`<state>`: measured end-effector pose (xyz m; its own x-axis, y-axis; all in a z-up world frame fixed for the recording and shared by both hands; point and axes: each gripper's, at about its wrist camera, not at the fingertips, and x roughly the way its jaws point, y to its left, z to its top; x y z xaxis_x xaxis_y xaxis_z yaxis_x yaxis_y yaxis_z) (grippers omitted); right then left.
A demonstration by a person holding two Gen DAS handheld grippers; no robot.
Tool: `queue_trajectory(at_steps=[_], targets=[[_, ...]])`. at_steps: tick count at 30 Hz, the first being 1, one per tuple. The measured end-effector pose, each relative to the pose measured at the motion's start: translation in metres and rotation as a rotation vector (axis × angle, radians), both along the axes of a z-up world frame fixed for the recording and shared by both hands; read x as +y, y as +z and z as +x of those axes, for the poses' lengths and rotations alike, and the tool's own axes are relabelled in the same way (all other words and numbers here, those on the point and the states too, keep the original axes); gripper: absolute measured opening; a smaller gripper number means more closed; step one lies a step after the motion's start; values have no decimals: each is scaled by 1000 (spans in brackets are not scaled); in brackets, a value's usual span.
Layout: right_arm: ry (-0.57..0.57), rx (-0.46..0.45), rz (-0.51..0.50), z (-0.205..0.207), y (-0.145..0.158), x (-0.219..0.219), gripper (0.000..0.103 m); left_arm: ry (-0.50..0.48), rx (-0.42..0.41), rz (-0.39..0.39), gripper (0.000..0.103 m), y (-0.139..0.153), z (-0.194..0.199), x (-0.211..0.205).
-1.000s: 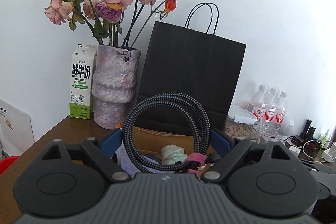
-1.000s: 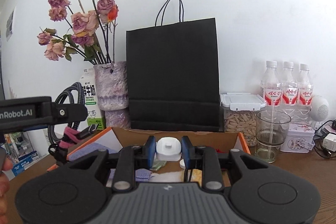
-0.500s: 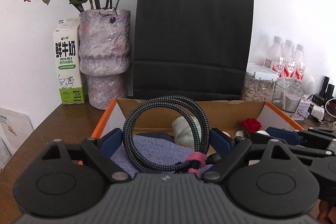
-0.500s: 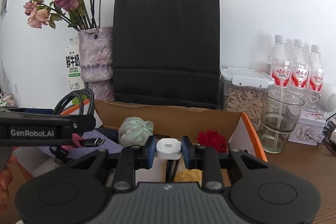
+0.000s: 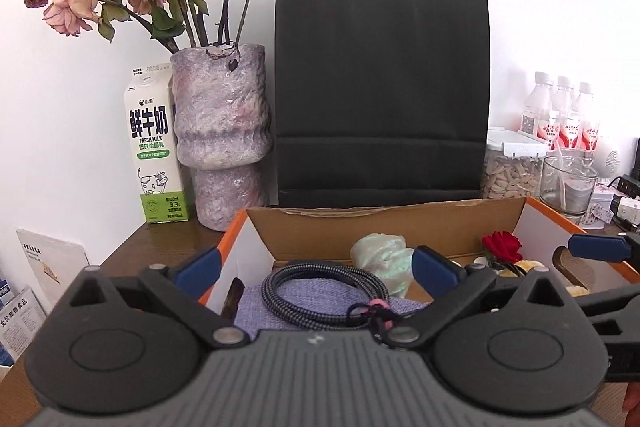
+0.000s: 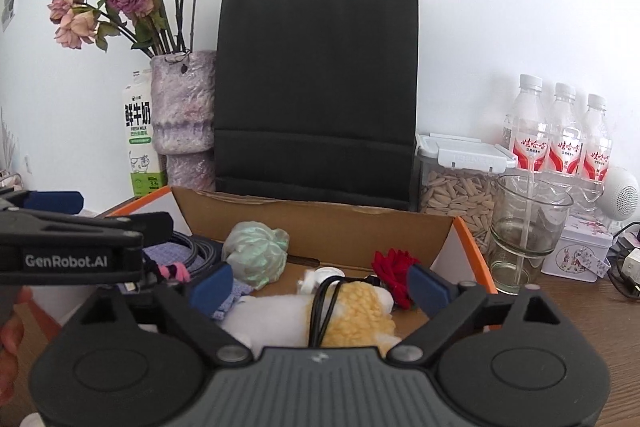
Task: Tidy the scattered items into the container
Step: 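Carry the cable and white piece into the box and open both tools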
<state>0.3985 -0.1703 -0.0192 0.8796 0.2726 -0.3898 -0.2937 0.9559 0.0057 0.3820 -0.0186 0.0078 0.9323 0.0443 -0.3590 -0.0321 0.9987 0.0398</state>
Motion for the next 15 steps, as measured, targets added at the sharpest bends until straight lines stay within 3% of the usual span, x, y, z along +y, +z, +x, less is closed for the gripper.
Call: queue_trajectory(at_steps=[15], targets=[[-8, 0, 9, -1, 2, -5, 103, 24, 0, -1, 103, 3, -5, 7]])
